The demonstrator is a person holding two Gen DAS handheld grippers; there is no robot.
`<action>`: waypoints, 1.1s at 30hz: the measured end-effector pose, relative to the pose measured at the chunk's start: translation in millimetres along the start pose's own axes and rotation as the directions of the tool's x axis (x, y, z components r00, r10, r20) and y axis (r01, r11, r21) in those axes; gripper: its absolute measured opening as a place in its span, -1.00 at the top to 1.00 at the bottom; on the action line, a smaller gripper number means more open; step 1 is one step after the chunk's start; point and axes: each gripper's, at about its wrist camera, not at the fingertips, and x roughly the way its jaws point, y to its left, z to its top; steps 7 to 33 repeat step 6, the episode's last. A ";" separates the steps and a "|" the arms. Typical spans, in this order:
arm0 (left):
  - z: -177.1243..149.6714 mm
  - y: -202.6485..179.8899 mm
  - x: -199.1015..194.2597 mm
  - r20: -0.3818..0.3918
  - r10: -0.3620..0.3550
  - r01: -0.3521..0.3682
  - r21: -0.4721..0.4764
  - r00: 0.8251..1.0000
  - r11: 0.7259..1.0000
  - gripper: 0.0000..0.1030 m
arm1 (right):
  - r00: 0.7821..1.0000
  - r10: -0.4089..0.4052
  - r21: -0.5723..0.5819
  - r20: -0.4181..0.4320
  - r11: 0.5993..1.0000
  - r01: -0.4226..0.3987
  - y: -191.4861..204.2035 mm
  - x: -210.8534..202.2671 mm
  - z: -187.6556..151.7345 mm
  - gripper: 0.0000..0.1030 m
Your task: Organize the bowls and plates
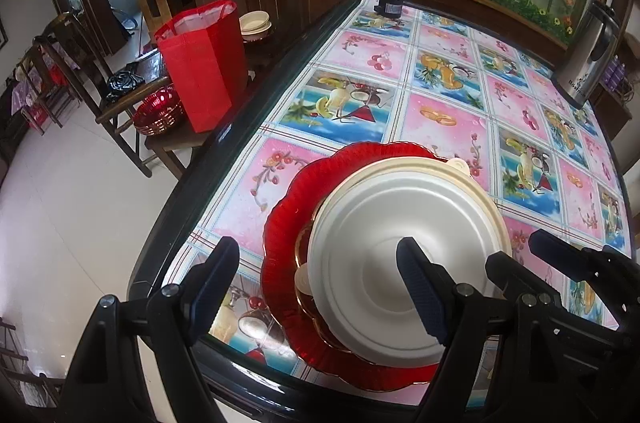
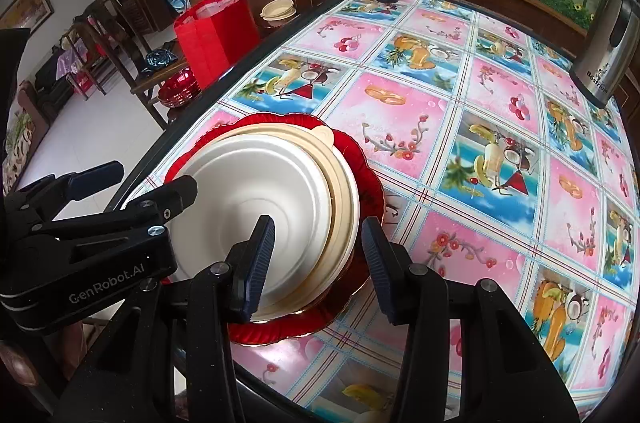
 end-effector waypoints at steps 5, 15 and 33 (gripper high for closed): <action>1.5 1.1 0.4 -0.006 -0.013 0.013 -0.007 1.000 1.000 -0.58 | 1.000 0.001 0.003 0.003 1.000 -0.001 -1.1 -0.2 -0.6 0.11; 1.1 1.5 1.0 -0.012 -0.017 0.017 -0.012 1.000 1.000 -0.58 | 1.000 0.001 0.004 0.002 1.000 -0.001 -1.4 -0.3 -0.5 0.11; 1.1 1.5 1.0 -0.012 -0.017 0.017 -0.012 1.000 1.000 -0.58 | 1.000 0.001 0.004 0.002 1.000 -0.001 -1.4 -0.3 -0.5 0.11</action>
